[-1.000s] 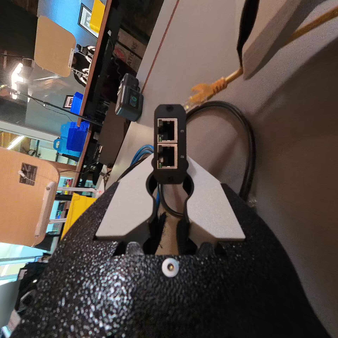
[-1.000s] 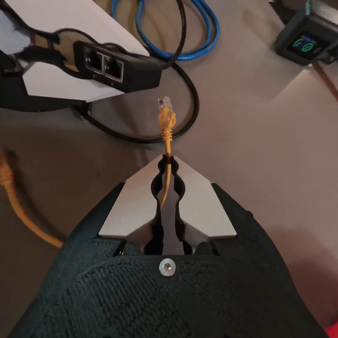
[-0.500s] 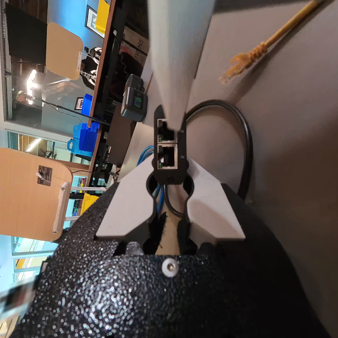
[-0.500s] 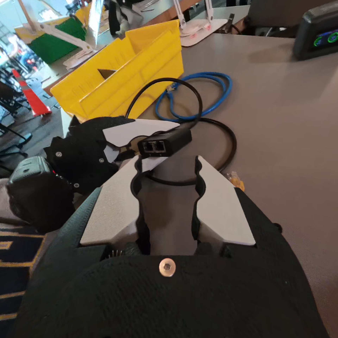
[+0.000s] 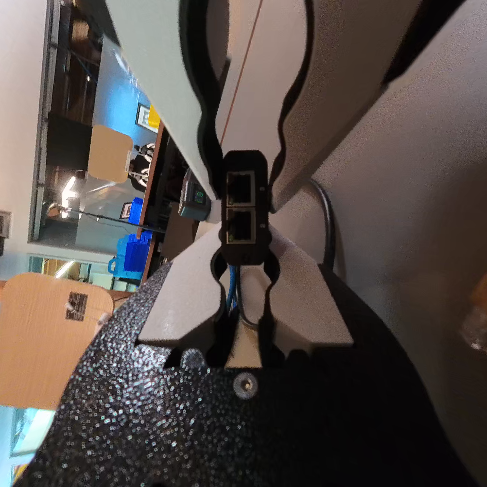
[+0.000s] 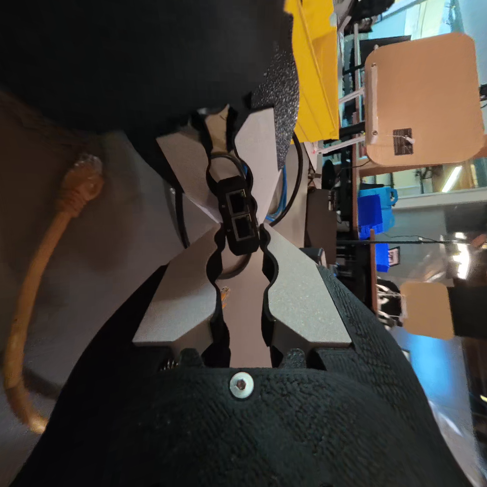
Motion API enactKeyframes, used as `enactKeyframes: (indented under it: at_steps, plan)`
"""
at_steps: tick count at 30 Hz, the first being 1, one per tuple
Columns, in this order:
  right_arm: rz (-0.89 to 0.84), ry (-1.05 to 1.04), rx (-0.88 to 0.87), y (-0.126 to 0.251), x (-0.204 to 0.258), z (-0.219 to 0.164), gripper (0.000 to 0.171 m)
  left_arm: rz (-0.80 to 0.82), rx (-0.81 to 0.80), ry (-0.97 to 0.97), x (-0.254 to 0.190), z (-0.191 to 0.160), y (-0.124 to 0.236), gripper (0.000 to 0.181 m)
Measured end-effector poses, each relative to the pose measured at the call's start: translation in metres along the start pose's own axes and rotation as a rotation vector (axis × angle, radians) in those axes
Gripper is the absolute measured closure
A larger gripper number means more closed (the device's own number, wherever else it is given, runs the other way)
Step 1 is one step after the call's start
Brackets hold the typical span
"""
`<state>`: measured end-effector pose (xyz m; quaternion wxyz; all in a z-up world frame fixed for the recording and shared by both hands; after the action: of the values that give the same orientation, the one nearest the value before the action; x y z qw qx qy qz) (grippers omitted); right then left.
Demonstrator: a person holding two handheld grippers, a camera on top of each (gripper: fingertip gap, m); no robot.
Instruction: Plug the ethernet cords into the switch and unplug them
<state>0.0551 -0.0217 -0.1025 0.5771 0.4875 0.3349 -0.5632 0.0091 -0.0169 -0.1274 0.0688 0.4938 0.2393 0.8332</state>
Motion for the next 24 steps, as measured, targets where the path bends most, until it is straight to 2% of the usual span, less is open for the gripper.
enactKeyframes:
  at_steps: [3,6,8,11,13,16,18,20,22,24]
  plan:
    - [0.099,-0.147,-0.046,0.009,0.0,0.002,0.148,-0.149,-0.155,0.066,-0.009,0.009,0.002,0.157]
    - [0.17,-0.422,-0.15,0.021,-0.011,0.005,0.149,-0.305,-0.317,0.158,-0.011,0.019,0.012,0.15]
    - [0.213,-0.656,-0.268,0.032,-0.026,0.011,0.15,-0.385,-0.448,0.227,-0.008,0.028,0.021,0.121]
    - [0.213,-0.96,-0.434,0.044,-0.053,0.01,0.15,-0.383,-0.703,0.403,0.015,0.042,0.042,0.097]
    - [0.15,-1.081,-0.465,0.046,-0.067,0.0,0.15,-0.334,-0.9,0.495,0.034,0.047,0.064,0.1]
    - [0.019,-1.184,-0.418,0.041,-0.083,-0.018,0.15,-0.281,-1.119,0.559,0.053,0.05,0.094,0.119]
    - [-0.024,-1.199,-0.374,0.038,-0.089,-0.023,0.15,-0.342,-1.15,0.616,0.054,0.053,0.095,0.123]
    - [-0.025,-1.214,-0.381,0.036,-0.096,-0.02,0.15,-0.35,-1.07,0.736,0.056,0.048,0.079,0.118]
    - [0.007,-1.246,-0.447,0.039,-0.105,-0.01,0.15,-0.368,-1.053,0.784,0.054,0.05,0.071,0.104]
    - [0.071,-1.288,-0.554,0.045,-0.113,0.003,0.15,-0.398,-1.07,0.797,0.052,0.055,0.068,0.099]
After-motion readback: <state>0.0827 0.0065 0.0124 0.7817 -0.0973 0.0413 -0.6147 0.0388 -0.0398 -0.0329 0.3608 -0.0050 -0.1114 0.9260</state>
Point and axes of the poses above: each gripper's, where its closed fingertips meet, y back along the fingers, z out of its top, x = y × z across the jaws, the point moved 3 cm from there along y, back along the fingers, and after that the axes turned 15 degrees about -z, right-handed, at the moved point
